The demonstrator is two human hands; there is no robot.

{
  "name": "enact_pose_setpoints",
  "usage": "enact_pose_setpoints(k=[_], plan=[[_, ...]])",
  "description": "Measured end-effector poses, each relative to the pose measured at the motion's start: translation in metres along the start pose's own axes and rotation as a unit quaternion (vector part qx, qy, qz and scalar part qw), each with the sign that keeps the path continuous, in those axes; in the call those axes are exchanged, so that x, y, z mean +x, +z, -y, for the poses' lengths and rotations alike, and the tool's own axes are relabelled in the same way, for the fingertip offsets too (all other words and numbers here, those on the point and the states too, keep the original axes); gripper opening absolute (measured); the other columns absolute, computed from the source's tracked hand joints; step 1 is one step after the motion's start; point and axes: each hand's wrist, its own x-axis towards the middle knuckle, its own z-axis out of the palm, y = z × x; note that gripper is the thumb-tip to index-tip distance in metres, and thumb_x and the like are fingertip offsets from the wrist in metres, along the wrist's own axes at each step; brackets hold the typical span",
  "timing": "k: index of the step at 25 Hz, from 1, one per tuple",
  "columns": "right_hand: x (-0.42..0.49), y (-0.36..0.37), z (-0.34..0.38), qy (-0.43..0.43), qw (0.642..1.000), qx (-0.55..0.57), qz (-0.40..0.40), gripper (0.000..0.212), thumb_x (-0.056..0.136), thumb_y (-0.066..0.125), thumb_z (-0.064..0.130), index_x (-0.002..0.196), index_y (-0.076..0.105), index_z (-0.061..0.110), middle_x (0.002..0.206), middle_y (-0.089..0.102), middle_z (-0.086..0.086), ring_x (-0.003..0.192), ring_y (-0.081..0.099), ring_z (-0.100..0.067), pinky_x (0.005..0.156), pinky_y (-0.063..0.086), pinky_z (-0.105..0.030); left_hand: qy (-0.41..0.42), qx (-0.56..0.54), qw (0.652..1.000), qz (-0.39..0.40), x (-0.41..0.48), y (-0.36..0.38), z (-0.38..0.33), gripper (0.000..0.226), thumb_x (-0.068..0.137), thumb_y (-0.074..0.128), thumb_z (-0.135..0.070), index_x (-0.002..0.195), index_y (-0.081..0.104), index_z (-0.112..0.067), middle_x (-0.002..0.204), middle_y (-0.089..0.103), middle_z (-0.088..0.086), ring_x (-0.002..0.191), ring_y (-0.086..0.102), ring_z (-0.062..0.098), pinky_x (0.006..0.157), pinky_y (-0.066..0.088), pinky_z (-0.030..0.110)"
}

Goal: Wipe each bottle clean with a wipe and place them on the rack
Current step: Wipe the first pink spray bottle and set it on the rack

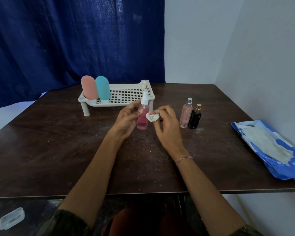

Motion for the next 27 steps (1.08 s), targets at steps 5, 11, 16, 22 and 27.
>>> enact_pose_setpoints(k=[5, 11, 16, 22, 27], plan=[[-0.002, -0.001, -0.008, 0.059, 0.996, -0.044, 0.049, 0.023, 0.087, 0.061, 0.014, 0.110, 0.057, 0.011, 0.107, 0.058, 0.000, 0.098, 0.051, -0.009, 0.080, 0.047, -0.023, 0.043, -0.009, 0.994, -0.103, 0.002, -0.005, -0.003, 0.041, 0.083, 0.055, 0.011, 0.107, 0.061, -0.021, 0.113, 0.061, 0.001, 0.107, 0.061, 0.012, 0.087, 0.054, 0.032], [-0.005, 0.000, -0.012, 0.060, 0.987, -0.087, 0.118, 0.030, 0.084, 0.066, 0.019, 0.112, 0.055, 0.019, 0.102, 0.062, 0.001, 0.089, 0.045, -0.001, 0.071, 0.046, -0.022, 0.076, 0.033, 0.987, -0.140, 0.001, -0.006, -0.005, 0.045, 0.080, 0.060, 0.011, 0.109, 0.059, -0.024, 0.115, 0.061, 0.003, 0.115, 0.057, 0.019, 0.097, 0.048, 0.036], [-0.002, 0.001, -0.009, 0.069, 0.987, -0.057, 0.133, 0.024, 0.084, 0.063, 0.039, 0.096, 0.063, 0.019, 0.089, 0.057, 0.010, 0.084, 0.049, -0.004, 0.067, 0.043, -0.019, 0.090, 0.039, 0.984, -0.147, 0.001, -0.007, -0.006, 0.046, 0.080, 0.060, 0.012, 0.111, 0.057, -0.022, 0.114, 0.062, 0.006, 0.113, 0.058, 0.021, 0.100, 0.047, 0.041], [0.011, 0.012, 0.001, 0.092, 0.994, 0.040, 0.054, 0.024, 0.078, 0.074, 0.016, 0.100, 0.063, 0.009, 0.094, 0.055, 0.004, 0.078, 0.053, 0.004, 0.070, 0.044, -0.007, 0.121, 0.063, 0.982, -0.133, 0.003, -0.007, -0.005, 0.049, 0.077, 0.066, 0.009, 0.113, 0.059, -0.023, 0.101, 0.065, 0.000, 0.101, 0.064, 0.015, 0.093, 0.051, 0.037], [0.042, 0.041, 0.006, 0.132, 0.988, 0.044, 0.068, 0.045, 0.067, 0.082, 0.021, 0.102, 0.055, 0.012, 0.103, 0.062, -0.002, 0.084, 0.059, -0.006, 0.072, 0.053, -0.017, 0.163, 0.095, 0.972, -0.142, 0.000, -0.005, -0.005, 0.048, 0.076, 0.071, 0.004, 0.111, 0.060, -0.028, 0.098, 0.066, -0.004, 0.090, 0.069, 0.010, 0.061, 0.055, 0.021]])
